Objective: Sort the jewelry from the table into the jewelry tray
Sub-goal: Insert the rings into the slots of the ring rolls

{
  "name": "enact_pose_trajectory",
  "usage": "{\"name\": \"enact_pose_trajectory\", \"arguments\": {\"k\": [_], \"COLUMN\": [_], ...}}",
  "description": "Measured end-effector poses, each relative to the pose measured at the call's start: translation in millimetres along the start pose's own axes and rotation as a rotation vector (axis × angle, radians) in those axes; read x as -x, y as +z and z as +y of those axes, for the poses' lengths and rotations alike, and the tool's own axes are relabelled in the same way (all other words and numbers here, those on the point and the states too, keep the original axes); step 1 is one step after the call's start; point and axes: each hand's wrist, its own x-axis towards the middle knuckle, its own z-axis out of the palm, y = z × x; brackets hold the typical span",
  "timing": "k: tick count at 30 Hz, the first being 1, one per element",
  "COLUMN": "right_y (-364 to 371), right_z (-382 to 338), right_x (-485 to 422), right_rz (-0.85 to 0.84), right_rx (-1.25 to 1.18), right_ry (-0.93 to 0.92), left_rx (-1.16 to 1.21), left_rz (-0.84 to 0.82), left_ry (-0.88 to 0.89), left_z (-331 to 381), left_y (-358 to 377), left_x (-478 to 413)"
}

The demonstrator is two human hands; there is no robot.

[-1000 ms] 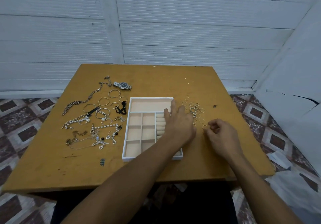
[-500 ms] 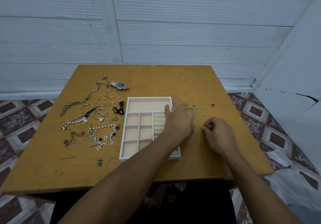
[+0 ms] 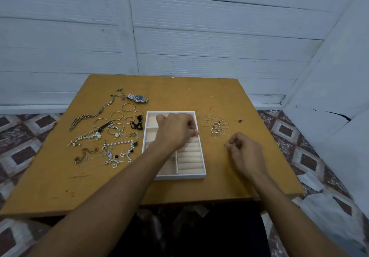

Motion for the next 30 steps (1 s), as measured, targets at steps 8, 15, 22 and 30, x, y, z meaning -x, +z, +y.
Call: {"name": "enact_pose_trajectory", "arguments": {"k": [8,15,22,30], "right_y": [11.2,19.8,24.8,26.2], "right_z": [-19.5,-35.1,-37.4,-43.1], "right_x": [1.1,-4.2,-0.5,-1.6], "right_rz": [0.006,-0.008,0.013,0.01], "right_rx": [-0.058,-0.141,-0.235,-0.244], "right_ry": [-0.014,-0.022,-0.078,-0.075], "left_rx": [0.003,-0.042,-0.107,-0.105], "left_rz": [0.007,-0.002,0.061,0.089], "left_ry": [-0.048,-0.037,0.04,0.126], "left_z": [-45.3,-47.5,-45.7,-44.1], "left_y": [-18.6,-7.3,1.8,2.5], "left_x": [-2.8,-4.2,-7.5,-4.3]}}
